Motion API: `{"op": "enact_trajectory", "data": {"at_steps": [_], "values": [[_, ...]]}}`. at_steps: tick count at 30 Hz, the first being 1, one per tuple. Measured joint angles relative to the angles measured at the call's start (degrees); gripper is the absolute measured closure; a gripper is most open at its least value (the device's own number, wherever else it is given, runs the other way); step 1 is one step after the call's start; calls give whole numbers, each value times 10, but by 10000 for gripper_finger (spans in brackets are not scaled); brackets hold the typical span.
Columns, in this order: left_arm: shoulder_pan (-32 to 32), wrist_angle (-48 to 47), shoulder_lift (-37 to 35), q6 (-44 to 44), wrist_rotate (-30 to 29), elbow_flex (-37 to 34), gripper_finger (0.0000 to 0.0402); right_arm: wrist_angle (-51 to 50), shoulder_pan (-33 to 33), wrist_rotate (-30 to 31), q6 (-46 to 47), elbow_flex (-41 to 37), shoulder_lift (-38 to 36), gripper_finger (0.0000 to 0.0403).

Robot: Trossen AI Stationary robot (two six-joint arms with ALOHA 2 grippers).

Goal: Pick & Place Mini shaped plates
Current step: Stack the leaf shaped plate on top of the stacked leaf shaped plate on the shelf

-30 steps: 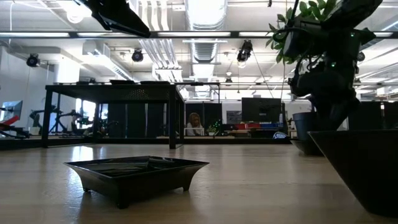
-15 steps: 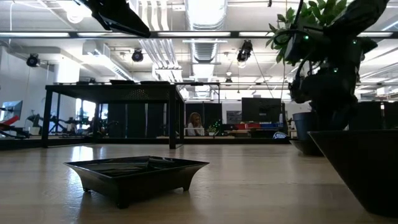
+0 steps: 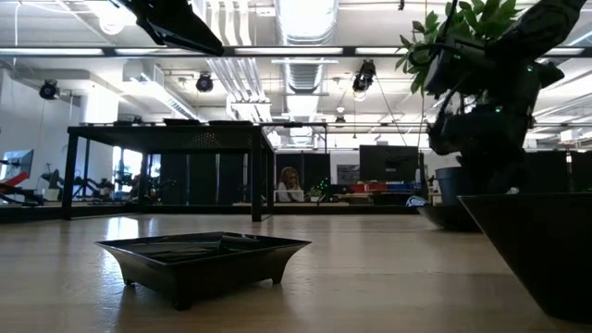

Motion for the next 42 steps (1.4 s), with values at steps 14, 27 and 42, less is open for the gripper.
{"op": "enact_trajectory", "data": {"at_steps": [14,27,42], "values": [[0,0,0,-1,0,0,317,-5,1,55,-54,136,57,395],[-2,0,-3,-2,1,2,317,5,1,8,-196,348,257,395],[-2,0,-3,-7,3,5,317,-9,1,-60,-270,477,406,395]]}}
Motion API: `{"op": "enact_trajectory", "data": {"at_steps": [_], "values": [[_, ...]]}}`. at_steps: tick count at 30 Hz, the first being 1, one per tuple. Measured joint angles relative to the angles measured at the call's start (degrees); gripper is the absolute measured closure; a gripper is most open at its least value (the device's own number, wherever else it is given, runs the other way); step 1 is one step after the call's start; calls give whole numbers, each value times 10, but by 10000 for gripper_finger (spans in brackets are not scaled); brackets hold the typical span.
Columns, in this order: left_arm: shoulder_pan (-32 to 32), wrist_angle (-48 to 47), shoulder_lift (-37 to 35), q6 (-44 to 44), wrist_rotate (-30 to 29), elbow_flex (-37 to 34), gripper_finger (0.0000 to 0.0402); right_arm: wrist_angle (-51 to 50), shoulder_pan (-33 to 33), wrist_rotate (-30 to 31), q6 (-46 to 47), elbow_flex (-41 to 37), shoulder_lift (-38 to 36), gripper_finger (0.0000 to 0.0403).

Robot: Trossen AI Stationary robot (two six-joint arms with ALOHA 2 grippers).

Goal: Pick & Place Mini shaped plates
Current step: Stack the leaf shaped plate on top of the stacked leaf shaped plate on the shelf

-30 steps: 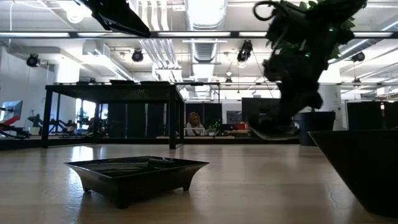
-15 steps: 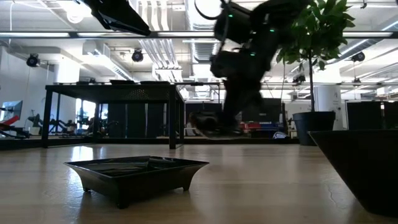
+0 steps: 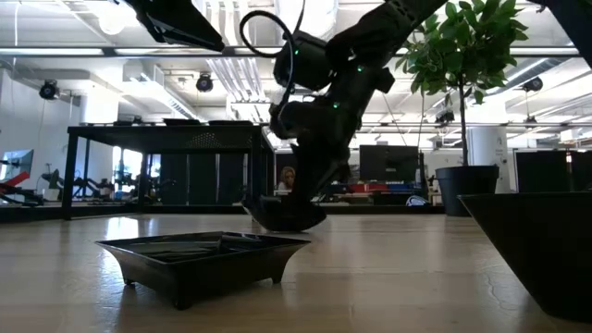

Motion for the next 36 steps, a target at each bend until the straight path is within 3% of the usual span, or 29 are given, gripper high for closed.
{"op": "enact_trajectory", "data": {"at_steps": [13,24,36], "values": [[0,0,0,0,0,7,317,0,3,1,-19,-1,4,390],[0,-3,0,0,0,6,317,5,4,3,-48,-3,-4,317],[0,-3,12,62,17,4,317,-77,10,4,-64,-3,-141,309]]}}
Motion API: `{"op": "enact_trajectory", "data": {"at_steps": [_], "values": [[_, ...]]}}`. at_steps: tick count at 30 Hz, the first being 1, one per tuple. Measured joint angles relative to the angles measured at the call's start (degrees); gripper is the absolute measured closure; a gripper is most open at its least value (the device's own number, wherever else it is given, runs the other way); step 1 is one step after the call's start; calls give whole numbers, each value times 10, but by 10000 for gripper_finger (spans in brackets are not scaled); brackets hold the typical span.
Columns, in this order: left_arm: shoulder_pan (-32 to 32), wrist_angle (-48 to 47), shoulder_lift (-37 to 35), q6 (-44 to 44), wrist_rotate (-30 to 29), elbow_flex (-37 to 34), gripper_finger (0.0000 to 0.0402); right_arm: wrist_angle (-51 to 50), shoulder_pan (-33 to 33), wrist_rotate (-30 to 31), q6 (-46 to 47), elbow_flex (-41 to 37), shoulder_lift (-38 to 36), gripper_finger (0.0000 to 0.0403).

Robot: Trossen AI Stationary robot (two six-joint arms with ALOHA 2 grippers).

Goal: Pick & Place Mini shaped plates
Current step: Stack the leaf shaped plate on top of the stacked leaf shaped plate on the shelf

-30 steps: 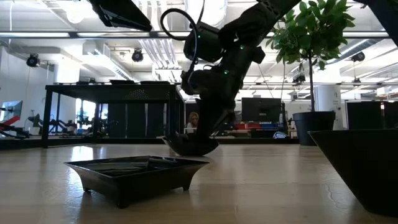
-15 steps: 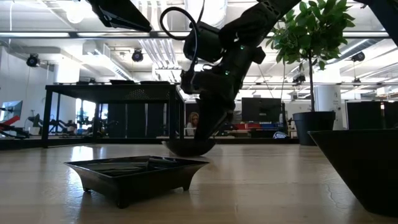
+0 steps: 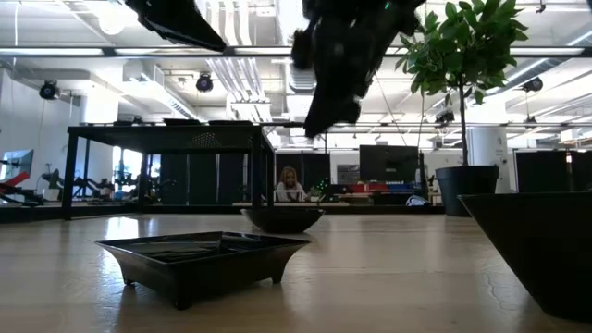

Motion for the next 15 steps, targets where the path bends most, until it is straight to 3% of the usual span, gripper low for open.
{"op": "enact_trajectory", "data": {"at_steps": [7,15], "values": [[1,4,63,36,3,-4,317,-10,19,2,-15,-17,-110,323],[23,47,168,-6,19,-5,316,-18,47,3,-15,-44,-178,333]]}}
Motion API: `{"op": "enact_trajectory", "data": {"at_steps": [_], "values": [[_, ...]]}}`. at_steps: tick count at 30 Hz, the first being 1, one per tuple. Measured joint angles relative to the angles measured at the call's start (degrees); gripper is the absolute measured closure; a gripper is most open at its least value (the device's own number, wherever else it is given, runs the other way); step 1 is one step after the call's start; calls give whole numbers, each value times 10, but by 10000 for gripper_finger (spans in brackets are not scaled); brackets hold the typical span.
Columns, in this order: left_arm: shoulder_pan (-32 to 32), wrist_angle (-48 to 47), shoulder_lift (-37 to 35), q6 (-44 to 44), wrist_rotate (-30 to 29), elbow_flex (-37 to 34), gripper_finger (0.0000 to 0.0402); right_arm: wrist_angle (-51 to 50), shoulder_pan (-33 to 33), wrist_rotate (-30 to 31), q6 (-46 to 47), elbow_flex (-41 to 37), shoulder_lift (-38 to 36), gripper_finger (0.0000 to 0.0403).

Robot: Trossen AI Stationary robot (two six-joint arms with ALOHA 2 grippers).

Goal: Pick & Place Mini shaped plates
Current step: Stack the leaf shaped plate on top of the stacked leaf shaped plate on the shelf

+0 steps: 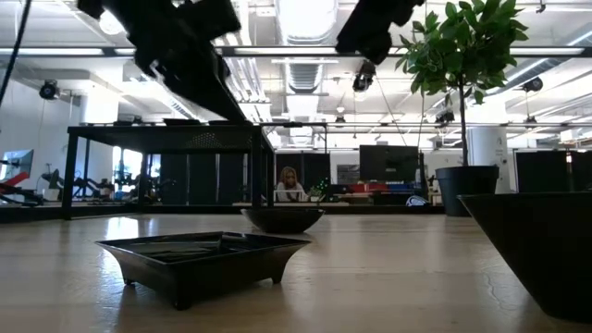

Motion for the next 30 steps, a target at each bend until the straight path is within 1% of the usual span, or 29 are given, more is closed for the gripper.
{"op": "enact_trajectory", "data": {"at_steps": [2,4,9,16,17,20,22,30], "values": [[10,25,26,-24,28,0,317,1,7,0,2,-5,-7,333],[19,44,49,-30,50,0,317,-1,12,0,1,-14,-13,331],[41,54,93,-31,58,0,317,0,20,0,2,-31,-19,328],[80,93,140,-33,59,0,317,0,20,0,2,-41,-19,334],[85,97,145,-36,63,-1,317,0,20,0,2,-41,-19,334],[99,113,157,-40,106,-1,317,1,20,0,-5,-41,-19,335],[103,120,167,-41,124,-1,317,0,20,0,-9,-42,-19,335],[105,125,202,-37,127,-2,317,0,19,0,-14,-42,-19,335]]}}
